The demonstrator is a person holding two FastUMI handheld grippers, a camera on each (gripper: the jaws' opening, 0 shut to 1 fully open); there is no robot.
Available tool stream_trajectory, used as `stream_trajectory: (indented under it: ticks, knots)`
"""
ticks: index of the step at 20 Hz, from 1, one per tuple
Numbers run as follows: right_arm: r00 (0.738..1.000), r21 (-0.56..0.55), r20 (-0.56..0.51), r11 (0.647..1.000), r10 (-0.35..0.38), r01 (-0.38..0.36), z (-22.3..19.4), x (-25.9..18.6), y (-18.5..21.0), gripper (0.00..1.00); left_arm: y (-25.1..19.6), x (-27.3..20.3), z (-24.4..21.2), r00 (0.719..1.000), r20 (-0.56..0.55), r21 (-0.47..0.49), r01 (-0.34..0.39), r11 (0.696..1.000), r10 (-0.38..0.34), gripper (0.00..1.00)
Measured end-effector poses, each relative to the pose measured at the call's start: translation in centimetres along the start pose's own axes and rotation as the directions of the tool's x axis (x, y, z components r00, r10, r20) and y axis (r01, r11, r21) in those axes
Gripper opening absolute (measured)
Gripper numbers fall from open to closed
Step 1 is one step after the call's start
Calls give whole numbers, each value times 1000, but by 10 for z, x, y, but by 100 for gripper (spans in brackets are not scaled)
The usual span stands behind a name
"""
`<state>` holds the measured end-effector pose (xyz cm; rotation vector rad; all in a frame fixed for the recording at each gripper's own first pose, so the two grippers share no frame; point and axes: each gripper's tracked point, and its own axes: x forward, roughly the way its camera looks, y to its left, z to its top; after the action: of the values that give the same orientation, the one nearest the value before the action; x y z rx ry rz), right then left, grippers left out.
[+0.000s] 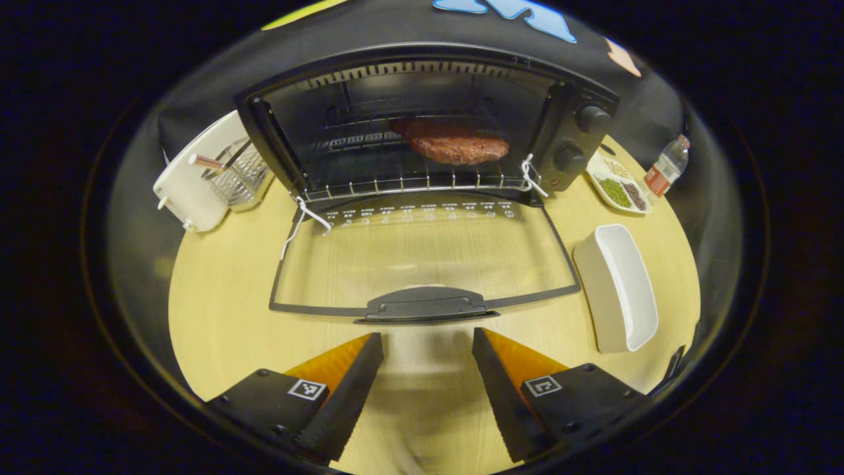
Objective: Open the electric oven with the left hand, put the food in, and close the electric oven.
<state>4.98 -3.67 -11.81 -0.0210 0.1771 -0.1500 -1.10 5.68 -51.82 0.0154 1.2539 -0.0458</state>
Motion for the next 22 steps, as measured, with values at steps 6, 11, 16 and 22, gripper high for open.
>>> stream_trajectory:
  ticks: [6,11,16,22]
  knots:
    - [1000,4,-12,1000,0,0,-4,0,-1,94,-1,10,-1,999,-40,-15,13,1000,-13,96]
    - [1000,6,-31,1000,4,-4,-9,0,1,94,0,15,-3,998,-59,-19,33,999,-34,93]
    - [1000,2,-30,1000,6,-5,-7,-2,4,94,0,7,-1,999,-33,-9,30,999,-31,93]
    - [999,7,-35,1000,17,-17,-8,-3,12,94,0,-15,8,998,31,-28,53,998,-52,93]
